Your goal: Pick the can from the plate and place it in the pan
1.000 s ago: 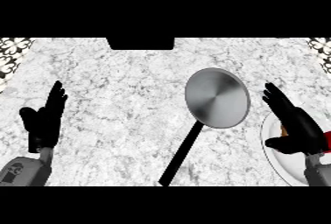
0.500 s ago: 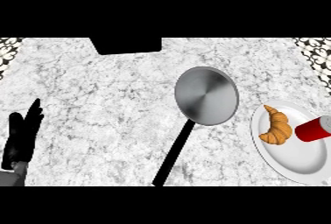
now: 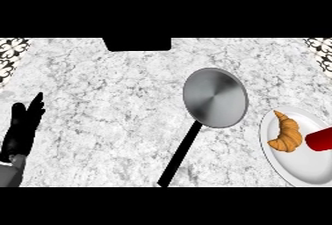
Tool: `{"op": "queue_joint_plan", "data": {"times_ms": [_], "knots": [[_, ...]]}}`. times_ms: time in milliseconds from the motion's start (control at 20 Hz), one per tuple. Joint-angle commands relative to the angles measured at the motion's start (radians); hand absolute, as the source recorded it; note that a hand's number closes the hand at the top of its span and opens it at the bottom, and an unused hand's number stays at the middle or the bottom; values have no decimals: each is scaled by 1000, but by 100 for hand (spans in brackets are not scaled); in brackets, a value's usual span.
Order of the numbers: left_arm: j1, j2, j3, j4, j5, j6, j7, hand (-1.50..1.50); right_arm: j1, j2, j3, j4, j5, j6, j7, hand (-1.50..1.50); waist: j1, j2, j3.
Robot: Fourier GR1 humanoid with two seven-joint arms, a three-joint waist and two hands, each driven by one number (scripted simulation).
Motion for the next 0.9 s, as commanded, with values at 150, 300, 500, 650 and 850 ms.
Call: {"op": "queue_joint_plan", "data": {"times_ms": [150, 300, 500, 650, 850], "knots": [[4, -20, -7, -13, -7, -13, -2, 0, 108, -286, 39, -66, 152, 81, 345, -150, 23, 6, -4], [-14, -14, -15, 0, -18, -22, 18, 0, 122, -395, 101, -108, 207, 146, 512, -150, 27, 10, -5], [-17, 14, 9, -30, -5, -54, 26, 0, 93, -498, 151, -147, 206, 251, 712, -150, 41, 6, -2], [-34, -4, 2, -37, -12, -49, 52, 0, 31, -540, 244, -146, 239, 299, 819, -150, 53, 9, 0], [-8, -23, 24, 1, -31, -46, 8, 0, -83, -577, 308, -81, 240, 401, 903, -150, 50, 8, 0]]}}
